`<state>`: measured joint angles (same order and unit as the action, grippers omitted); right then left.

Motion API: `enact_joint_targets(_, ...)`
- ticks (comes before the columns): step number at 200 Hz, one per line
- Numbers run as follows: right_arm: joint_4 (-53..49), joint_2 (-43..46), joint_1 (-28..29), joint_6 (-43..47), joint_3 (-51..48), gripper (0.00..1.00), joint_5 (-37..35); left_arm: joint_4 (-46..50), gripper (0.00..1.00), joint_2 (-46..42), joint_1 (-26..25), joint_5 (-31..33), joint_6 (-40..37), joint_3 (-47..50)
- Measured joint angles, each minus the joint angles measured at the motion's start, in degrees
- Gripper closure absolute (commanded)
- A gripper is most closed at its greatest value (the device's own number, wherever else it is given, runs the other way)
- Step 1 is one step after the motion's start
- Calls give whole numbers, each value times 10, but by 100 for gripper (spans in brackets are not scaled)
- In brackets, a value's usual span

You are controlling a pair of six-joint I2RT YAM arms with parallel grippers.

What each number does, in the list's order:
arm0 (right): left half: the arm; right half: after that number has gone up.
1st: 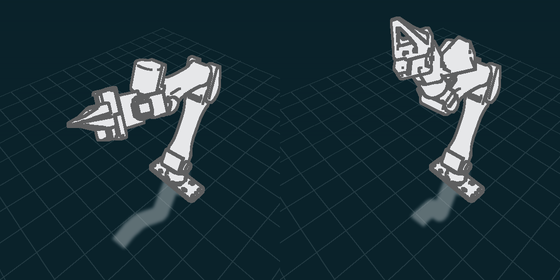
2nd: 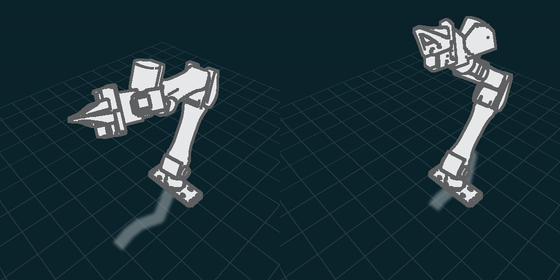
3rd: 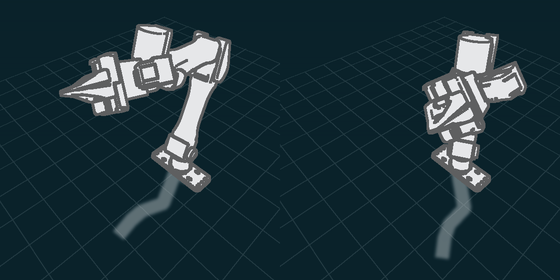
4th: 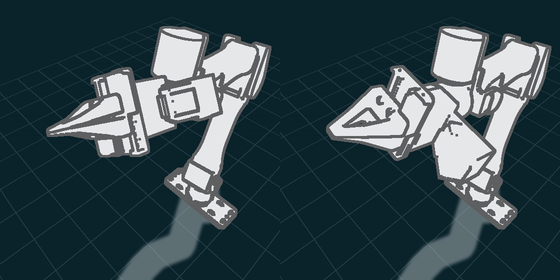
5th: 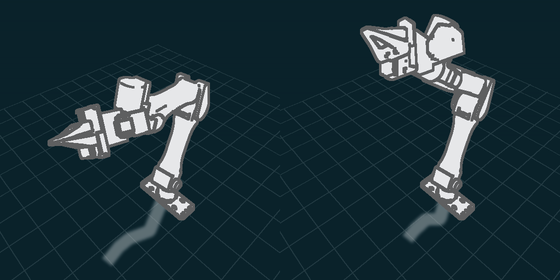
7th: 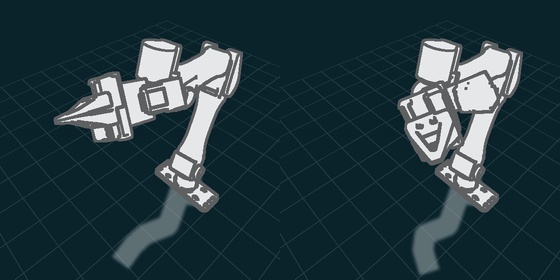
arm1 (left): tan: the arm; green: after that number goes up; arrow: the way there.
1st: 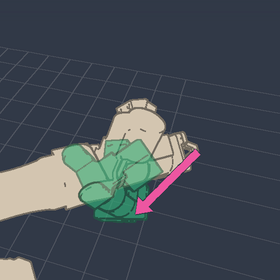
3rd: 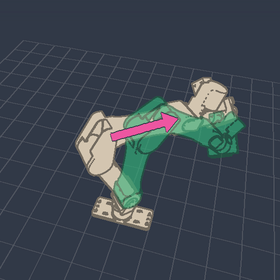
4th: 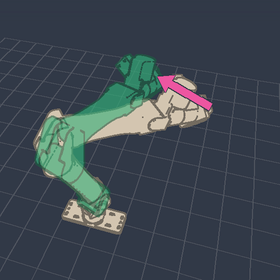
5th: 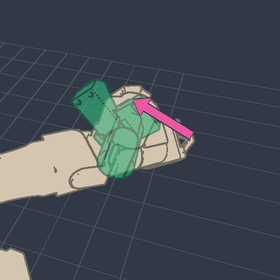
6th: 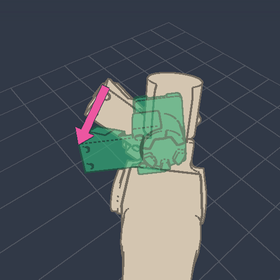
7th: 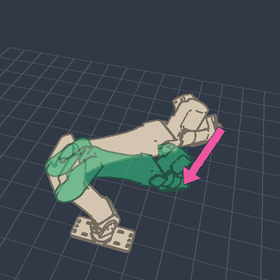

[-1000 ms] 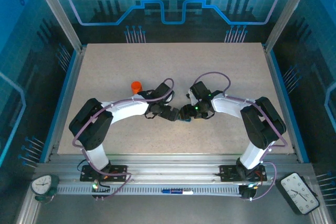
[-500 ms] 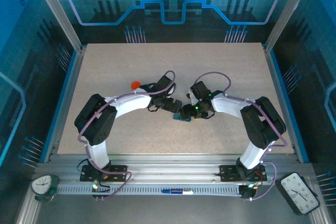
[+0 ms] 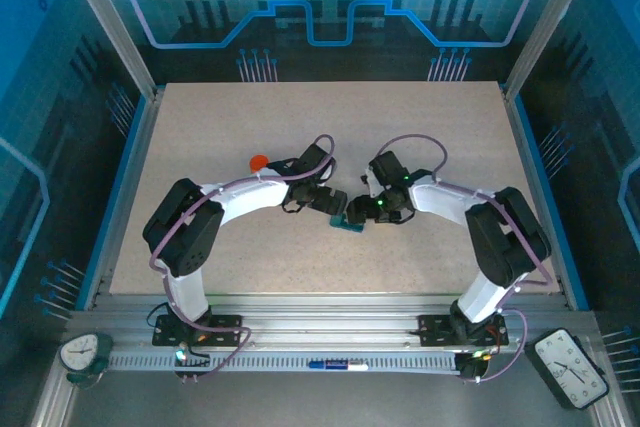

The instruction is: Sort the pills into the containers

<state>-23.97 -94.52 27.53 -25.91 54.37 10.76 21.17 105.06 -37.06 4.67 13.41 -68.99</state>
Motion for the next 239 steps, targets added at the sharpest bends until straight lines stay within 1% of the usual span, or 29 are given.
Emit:
enact_joint_targets(60,-30,86,-33,1,0,26,-1,-8,1,-13,0,-13,7,12)
enact_joint_targets(82,-41,107,-38,3,0,27,-2,-17,1,-36,0,-19,18,31)
enact_joint_targets(126,-54,150,-40,4,-3,26,-5,-66,1,-68,0,-45,49,84)
enact_joint_targets(170,-57,162,-40,4,-21,26,-13,-111,1,-68,-1,-70,77,129)
enact_joint_targets(239,-56,167,-46,4,-52,26,-13,-153,1,-61,-27,-82,92,133)
